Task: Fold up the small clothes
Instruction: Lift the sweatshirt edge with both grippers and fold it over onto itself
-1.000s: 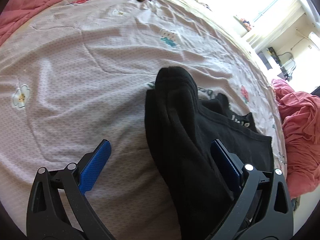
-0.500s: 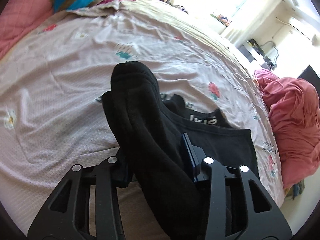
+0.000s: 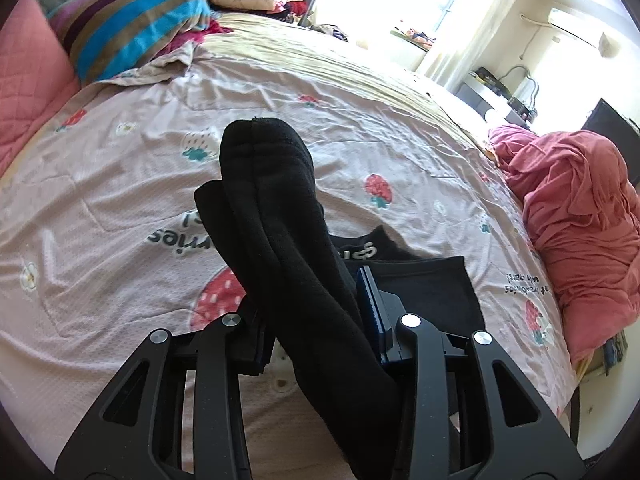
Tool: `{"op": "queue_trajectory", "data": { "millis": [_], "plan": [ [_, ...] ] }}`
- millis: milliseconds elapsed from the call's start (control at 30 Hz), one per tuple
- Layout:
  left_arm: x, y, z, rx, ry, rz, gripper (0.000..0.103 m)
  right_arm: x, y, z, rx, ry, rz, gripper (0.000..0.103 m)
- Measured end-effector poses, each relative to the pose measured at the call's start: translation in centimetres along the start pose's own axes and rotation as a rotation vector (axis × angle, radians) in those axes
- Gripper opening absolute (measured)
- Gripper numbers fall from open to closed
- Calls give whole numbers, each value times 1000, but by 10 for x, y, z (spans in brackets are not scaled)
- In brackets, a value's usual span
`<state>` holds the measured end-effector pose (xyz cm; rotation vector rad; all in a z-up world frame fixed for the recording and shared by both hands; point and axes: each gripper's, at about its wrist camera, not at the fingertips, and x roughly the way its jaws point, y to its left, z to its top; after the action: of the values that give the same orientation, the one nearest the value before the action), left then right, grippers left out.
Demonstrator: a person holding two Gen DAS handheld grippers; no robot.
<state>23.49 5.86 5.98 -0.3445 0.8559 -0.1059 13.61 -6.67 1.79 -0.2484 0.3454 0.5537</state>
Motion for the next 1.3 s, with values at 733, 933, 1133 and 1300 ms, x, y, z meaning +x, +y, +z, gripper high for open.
{"op": "queue_trajectory", "data": {
  "millis": [733,933,1133,1300],
  "plan": [
    [36,-83,-7,110,69,18,29,-22,-69,-28,275,69,25,6],
    [64,-101,-12,135,133,11,29,-20,-87,-43,346,112,33,6],
    [91,-121,-17,163,183,13,29,-18,-108,-57,436,152,44,6],
    [110,-135,-24,176,215,14,29,-16,-125,-70,511,191,59,7]
  ]
}}
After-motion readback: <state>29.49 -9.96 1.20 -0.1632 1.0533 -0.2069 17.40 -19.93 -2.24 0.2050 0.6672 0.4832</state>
